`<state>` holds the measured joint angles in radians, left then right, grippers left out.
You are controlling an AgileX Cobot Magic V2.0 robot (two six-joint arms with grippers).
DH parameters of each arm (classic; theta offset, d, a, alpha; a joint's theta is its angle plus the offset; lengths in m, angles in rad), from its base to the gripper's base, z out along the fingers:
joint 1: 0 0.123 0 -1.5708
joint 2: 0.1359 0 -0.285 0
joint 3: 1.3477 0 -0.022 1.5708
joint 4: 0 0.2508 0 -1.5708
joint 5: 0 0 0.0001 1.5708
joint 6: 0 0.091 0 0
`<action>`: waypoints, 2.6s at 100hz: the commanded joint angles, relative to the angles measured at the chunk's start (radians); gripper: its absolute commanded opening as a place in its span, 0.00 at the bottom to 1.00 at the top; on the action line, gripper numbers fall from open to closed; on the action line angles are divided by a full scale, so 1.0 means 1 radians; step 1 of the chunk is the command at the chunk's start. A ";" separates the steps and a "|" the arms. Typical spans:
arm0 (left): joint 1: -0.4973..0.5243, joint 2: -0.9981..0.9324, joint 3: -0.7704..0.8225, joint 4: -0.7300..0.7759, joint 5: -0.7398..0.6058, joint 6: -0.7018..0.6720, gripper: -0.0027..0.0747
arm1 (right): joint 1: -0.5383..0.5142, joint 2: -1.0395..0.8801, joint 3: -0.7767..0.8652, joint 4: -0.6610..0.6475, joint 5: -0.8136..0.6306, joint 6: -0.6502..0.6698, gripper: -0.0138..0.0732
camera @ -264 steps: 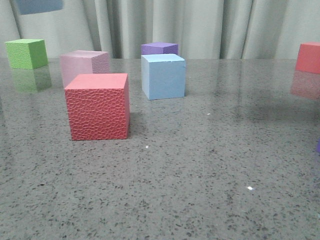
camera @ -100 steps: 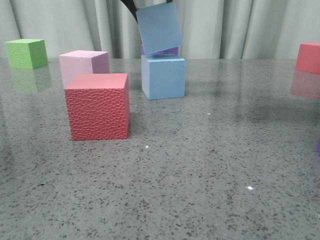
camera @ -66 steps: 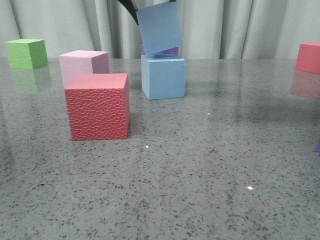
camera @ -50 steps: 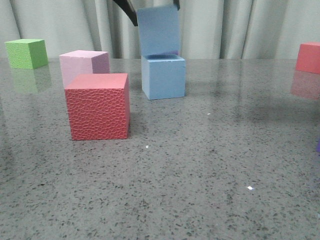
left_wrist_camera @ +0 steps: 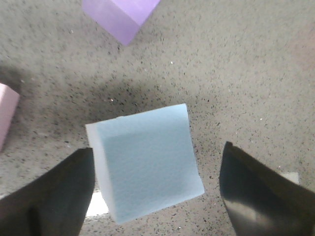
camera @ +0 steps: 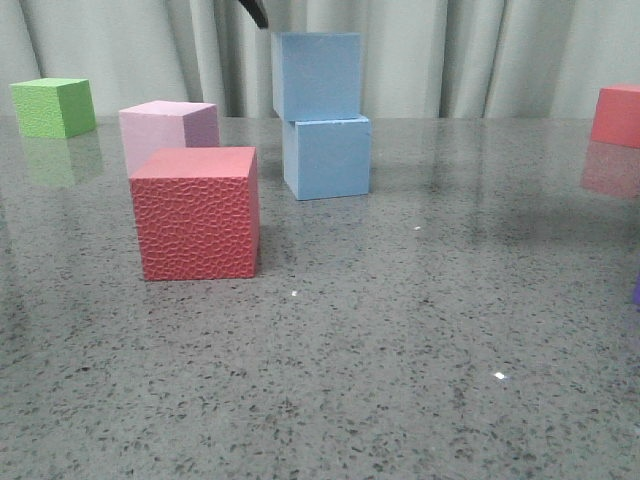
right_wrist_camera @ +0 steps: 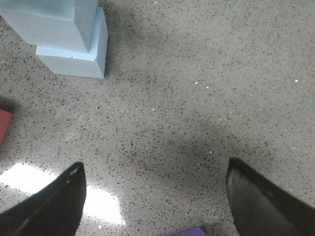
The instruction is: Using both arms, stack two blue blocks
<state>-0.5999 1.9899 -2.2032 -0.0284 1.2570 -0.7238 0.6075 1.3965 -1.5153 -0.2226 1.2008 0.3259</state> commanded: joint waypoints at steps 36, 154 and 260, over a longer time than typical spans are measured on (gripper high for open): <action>-0.053 -0.226 -0.005 0.256 0.011 0.138 0.68 | -0.004 -0.058 -0.020 -0.067 -0.031 0.011 0.82; -0.053 -1.035 0.871 0.550 -0.240 0.101 0.03 | -0.004 -0.774 0.520 -0.365 -0.135 0.217 0.53; -0.053 -1.685 1.567 0.547 -0.501 0.101 0.01 | -0.004 -1.234 0.818 -0.369 -0.359 0.217 0.09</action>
<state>-0.6456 0.3342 -0.6331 0.4925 0.8349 -0.6137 0.6075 0.1745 -0.6994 -0.5452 0.9460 0.5430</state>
